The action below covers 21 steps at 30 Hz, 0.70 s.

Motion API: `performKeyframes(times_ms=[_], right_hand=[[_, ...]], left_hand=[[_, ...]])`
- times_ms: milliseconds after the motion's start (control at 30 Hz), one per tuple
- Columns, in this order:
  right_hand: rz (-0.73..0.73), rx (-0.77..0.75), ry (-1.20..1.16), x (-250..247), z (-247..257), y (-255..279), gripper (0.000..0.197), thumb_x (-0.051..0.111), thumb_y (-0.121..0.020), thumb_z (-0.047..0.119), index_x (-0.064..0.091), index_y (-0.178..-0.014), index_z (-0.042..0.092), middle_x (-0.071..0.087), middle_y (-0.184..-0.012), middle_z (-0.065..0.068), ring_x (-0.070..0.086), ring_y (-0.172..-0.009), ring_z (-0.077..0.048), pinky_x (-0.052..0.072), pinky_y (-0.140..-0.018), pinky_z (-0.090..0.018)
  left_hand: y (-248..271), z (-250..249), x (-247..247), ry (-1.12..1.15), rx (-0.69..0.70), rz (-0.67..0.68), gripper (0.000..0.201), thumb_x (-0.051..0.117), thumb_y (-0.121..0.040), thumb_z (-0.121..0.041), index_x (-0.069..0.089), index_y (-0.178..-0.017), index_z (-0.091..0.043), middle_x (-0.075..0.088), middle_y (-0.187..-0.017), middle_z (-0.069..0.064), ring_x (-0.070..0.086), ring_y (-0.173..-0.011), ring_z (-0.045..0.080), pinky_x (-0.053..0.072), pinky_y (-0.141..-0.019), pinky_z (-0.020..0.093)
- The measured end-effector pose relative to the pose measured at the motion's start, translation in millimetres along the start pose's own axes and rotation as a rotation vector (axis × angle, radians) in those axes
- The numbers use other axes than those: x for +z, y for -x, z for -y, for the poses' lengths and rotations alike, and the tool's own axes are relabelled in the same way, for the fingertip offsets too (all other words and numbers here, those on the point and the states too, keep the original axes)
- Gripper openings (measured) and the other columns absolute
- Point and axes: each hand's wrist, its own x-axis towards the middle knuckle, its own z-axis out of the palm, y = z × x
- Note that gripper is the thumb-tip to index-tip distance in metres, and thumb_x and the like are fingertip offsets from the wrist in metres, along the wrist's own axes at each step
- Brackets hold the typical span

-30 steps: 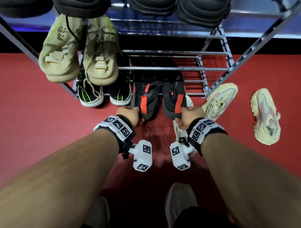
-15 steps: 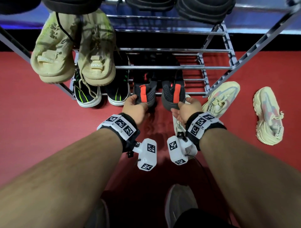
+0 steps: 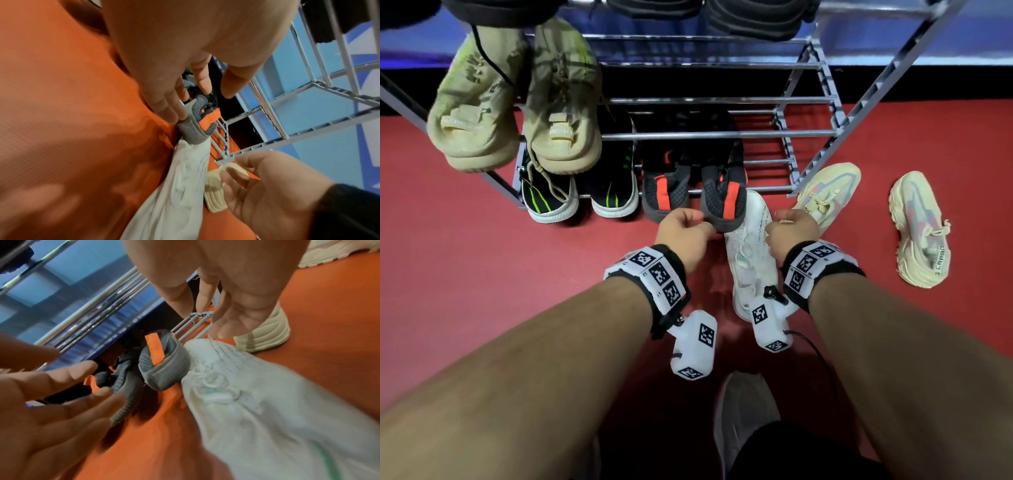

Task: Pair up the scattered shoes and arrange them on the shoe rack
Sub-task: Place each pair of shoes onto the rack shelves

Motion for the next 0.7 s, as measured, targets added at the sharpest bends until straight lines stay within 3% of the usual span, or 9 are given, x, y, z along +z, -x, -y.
performKeyframes(times_ms=[67, 133, 200, 300, 367, 467, 533, 633, 700], right_hand=[[-0.050, -0.008, 0.040, -10.6, -7.5, -4.4, 0.032, 0.058, -0.082, 0.008, 0.063, -0.113, 0.017, 0.064, -0.097, -0.004, 0.062, -0.084, -0.022, 0.052, -0.080, -0.029], [-0.080, -0.015, 0.082, -19.8, -14.5, -9.3, 0.037, 0.059, -0.081, 0.009, 0.062, -0.117, 0.015, 0.064, -0.112, -0.009, 0.062, -0.095, -0.026, 0.052, -0.089, -0.033], [-0.075, -0.034, 0.167, -26.1, -18.1, -12.4, 0.046, 0.060, -0.078, 0.013, 0.059, -0.124, 0.013, 0.058, -0.126, -0.011, 0.060, -0.108, -0.030, 0.049, -0.098, -0.038], [-0.057, -0.034, 0.290, -35.7, -24.7, -20.2, 0.051, 0.058, -0.081, 0.012, 0.054, -0.132, 0.011, 0.041, -0.134, -0.011, 0.054, -0.108, -0.029, 0.044, -0.096, -0.031], [-0.025, -0.056, 0.352, -38.8, -26.6, -24.1, 0.053, 0.058, -0.083, 0.012, 0.050, -0.136, 0.009, 0.035, -0.140, -0.010, 0.052, -0.115, -0.029, 0.041, -0.099, -0.030], [0.053, -0.094, 0.463, -40.6, -27.0, -32.9, 0.061, 0.060, -0.084, 0.015, 0.044, -0.142, 0.006, 0.021, -0.157, -0.006, 0.032, -0.140, -0.025, 0.025, -0.112, -0.028], [0.102, -0.120, 0.526, -42.5, -25.8, -38.9, 0.062, 0.062, -0.085, 0.017, 0.043, -0.143, 0.008, 0.013, -0.161, -0.005, 0.021, -0.146, -0.023, 0.018, -0.115, -0.027], [0.147, -0.114, 0.539, -43.9, -26.1, -46.8, 0.066, 0.065, -0.083, 0.016, 0.042, -0.145, 0.015, 0.011, -0.162, -0.003, 0.018, -0.147, -0.023, 0.019, -0.117, -0.030], [0.196, -0.088, 0.548, -44.3, -28.6, -49.6, 0.069, 0.065, -0.081, 0.013, 0.041, -0.146, 0.018, 0.021, -0.159, -0.005, 0.028, -0.143, -0.026, 0.028, -0.114, -0.034]], left_hand=[[4.2, 5.4, 6.6, -0.033, 0.039, 0.017, 0.017, 0.063, -0.080, -0.002, 0.057, -0.086, -0.016, 0.064, -0.086, 0.010, 0.052, -0.069, 0.018, 0.042, -0.064, 0.028], [5.8, 10.4, 13.6, -0.061, 0.054, 0.032, 0.016, 0.062, -0.082, -0.002, 0.057, -0.087, -0.016, 0.065, -0.090, 0.015, 0.052, -0.071, 0.018, 0.042, -0.060, 0.025], [5.5, 13.8, 19.9, -0.081, 0.073, 0.043, 0.016, 0.061, -0.084, -0.001, 0.058, -0.091, -0.015, 0.062, -0.088, 0.012, 0.052, -0.071, 0.018, 0.041, -0.057, 0.024], [3.6, 15.1, 27.3, -0.097, 0.086, 0.066, 0.016, 0.060, -0.085, -0.001, 0.058, -0.095, -0.014, 0.058, -0.084, 0.007, 0.049, -0.063, 0.014, 0.039, -0.053, 0.022], [1.9, 13.8, 31.8, -0.101, 0.096, 0.071, 0.017, 0.059, -0.085, 0.000, 0.057, -0.089, -0.017, 0.055, -0.078, 0.002, 0.046, -0.057, 0.010, 0.038, -0.052, 0.020], [-0.6, 13.4, 38.6, -0.100, 0.117, 0.068, 0.022, 0.058, -0.085, 0.002, 0.056, -0.083, -0.020, 0.053, -0.071, -0.003, 0.044, -0.054, 0.008, 0.038, -0.053, 0.020], [-2.1, 14.6, 41.0, -0.102, 0.126, 0.068, 0.021, 0.059, -0.085, 0.002, 0.056, -0.084, -0.019, 0.052, -0.071, -0.004, 0.044, -0.053, 0.008, 0.038, -0.053, 0.019], [-2.5, 15.0, 41.6, -0.101, 0.121, 0.072, 0.020, 0.059, -0.086, 0.001, 0.056, -0.085, -0.019, 0.052, -0.070, -0.003, 0.043, -0.050, 0.007, 0.038, -0.050, 0.018], [-2.1, 15.6, 41.5, -0.102, 0.117, 0.078, 0.019, 0.060, -0.087, 0.001, 0.056, -0.086, -0.018, 0.051, -0.071, -0.002, 0.043, -0.049, 0.007, 0.038, -0.047, 0.018]])
